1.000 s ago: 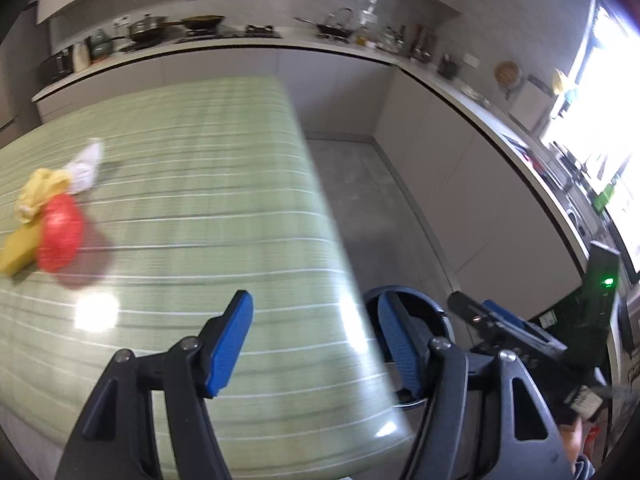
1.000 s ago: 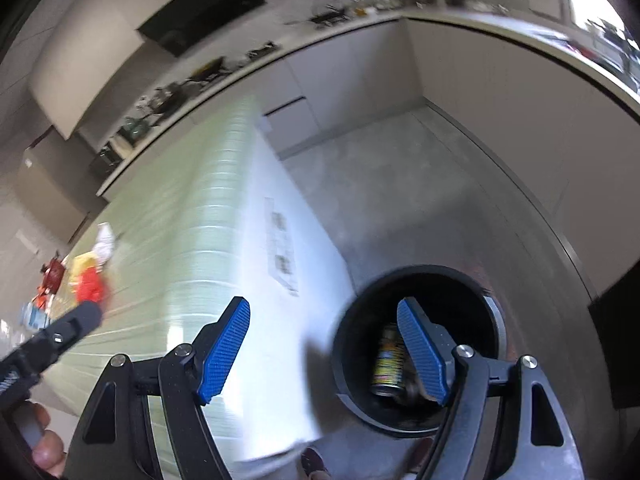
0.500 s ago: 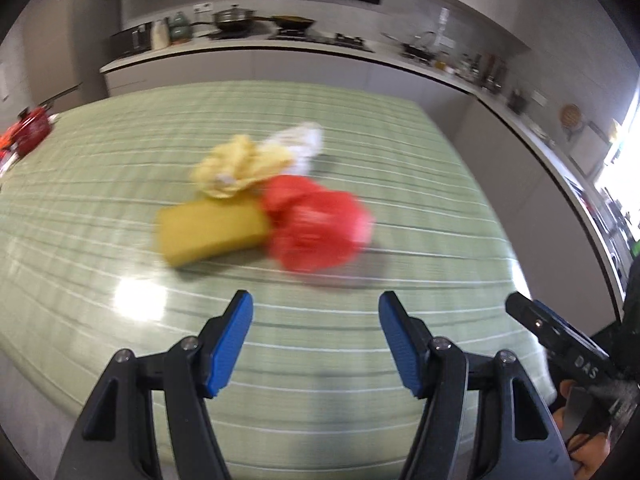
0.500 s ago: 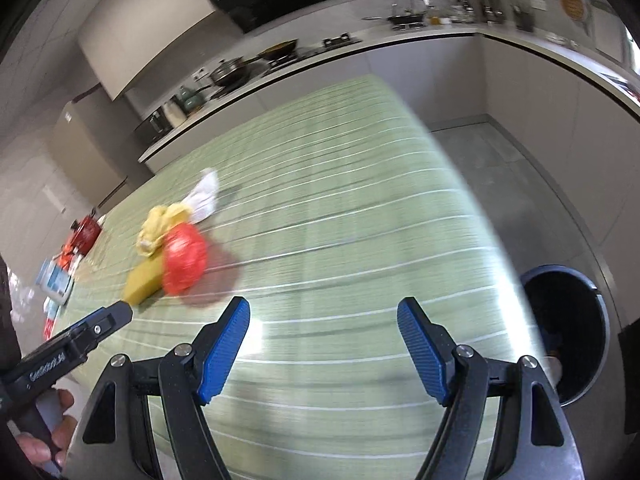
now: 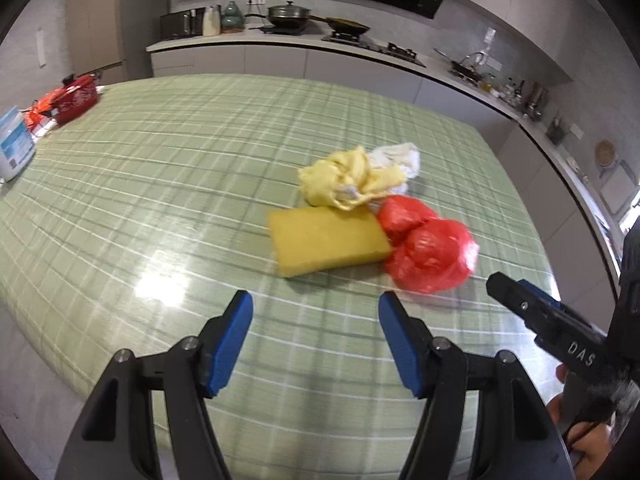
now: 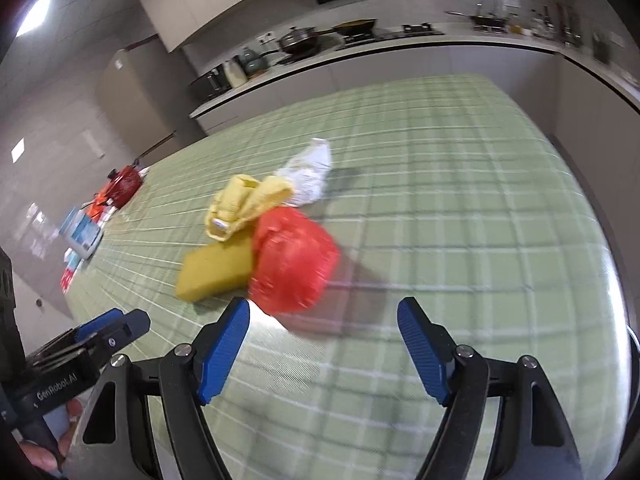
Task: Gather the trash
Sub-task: 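Move both empty tools back over the table toward the sponge and red bag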
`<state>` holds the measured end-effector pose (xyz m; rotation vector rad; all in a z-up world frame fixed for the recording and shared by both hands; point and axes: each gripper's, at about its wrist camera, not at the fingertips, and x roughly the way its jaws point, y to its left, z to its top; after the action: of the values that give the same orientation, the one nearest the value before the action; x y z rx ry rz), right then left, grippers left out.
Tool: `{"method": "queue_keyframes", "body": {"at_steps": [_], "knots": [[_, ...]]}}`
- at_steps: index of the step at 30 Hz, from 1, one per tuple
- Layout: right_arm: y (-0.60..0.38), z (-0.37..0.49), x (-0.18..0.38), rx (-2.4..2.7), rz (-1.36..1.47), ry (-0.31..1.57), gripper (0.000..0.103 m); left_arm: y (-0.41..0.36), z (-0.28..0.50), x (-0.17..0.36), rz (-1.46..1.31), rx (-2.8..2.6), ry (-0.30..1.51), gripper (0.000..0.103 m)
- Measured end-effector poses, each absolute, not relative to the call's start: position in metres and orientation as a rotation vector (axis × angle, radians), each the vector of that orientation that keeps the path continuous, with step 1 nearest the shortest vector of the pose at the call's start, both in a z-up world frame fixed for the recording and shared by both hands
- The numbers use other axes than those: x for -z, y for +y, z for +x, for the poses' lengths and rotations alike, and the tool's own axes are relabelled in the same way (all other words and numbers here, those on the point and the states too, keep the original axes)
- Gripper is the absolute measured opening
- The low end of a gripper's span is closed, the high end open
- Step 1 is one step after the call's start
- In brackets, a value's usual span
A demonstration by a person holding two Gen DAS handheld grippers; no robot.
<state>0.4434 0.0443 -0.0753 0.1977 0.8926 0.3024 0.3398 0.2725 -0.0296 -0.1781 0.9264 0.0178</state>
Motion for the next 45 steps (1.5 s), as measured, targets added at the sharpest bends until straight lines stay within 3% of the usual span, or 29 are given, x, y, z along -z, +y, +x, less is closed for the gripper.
{"method": "queue_keyframes", "body": {"at_steps": [11, 30, 45], "knots": [[0.072, 0.454, 0.076, -0.365, 0.207, 0.893, 0.078, 0.311, 0.362, 0.032, -0.22, -0.086, 0.933, 0.067], [0.227, 0.457, 0.116, -0.198, 0.105, 0.947, 0.078, 0.404, 0.406, 0.044, -0.13, 0.081, 0.962, 0.067], [0.183, 0.453, 0.122, -0.028, 0.176, 0.94, 0.078, 0.373, 0.401, 0.064, -0.059, 0.183, 1.017, 0.067]]}}
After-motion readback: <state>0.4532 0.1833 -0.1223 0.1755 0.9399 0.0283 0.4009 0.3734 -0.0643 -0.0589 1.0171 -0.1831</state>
